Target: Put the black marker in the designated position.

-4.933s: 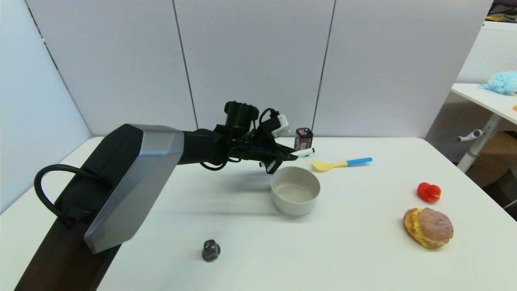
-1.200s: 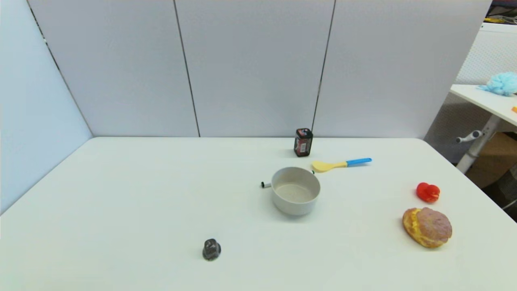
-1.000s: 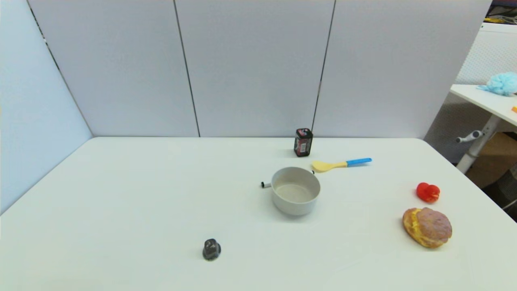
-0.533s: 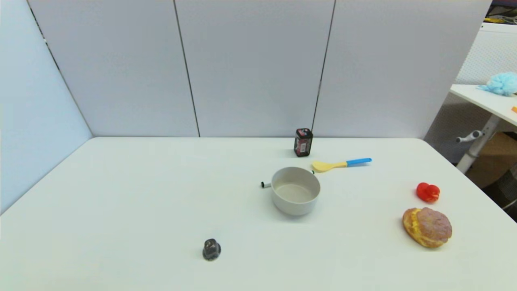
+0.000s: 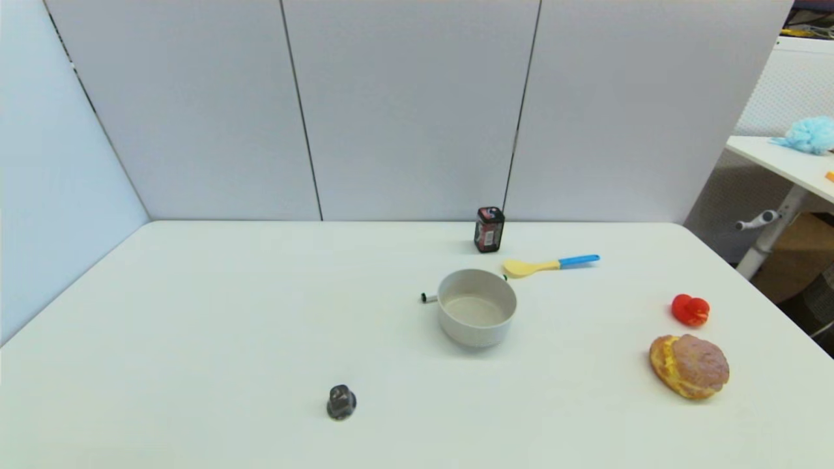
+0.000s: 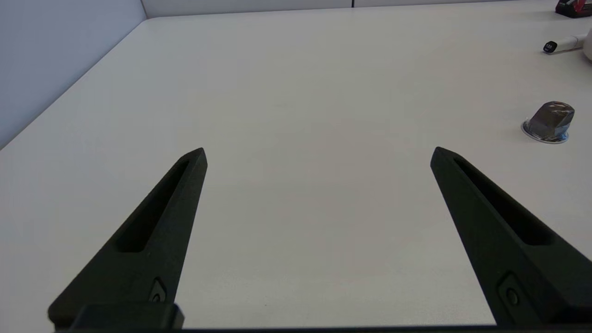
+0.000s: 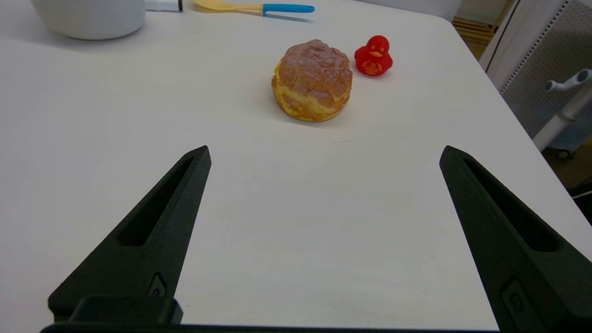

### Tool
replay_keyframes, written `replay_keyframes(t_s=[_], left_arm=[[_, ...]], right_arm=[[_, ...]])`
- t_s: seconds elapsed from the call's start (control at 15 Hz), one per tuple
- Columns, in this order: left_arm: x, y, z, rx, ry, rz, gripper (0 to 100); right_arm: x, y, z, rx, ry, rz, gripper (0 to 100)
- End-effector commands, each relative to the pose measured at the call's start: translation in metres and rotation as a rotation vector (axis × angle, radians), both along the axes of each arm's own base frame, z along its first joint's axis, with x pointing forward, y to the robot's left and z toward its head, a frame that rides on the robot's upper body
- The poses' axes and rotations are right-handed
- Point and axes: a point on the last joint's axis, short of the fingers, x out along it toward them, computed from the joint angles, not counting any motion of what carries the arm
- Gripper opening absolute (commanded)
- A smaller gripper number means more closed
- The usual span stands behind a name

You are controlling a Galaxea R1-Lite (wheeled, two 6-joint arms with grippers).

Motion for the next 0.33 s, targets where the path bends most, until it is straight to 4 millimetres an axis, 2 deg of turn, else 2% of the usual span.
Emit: replay_keyframes(t_s=[0.07,0.33], left_arm=[[0.0003,0.0,0.0001,0.001,0.003,0.002,100],[0.0003,0.0,0.0001,0.001,0.003,-0.001,100]], right_arm=[[0.0001,0.0001,0.0,0.001,0.002,0.003,100],[0.0001,0.0001,-0.0003,0.007,0.005,0.003,100]])
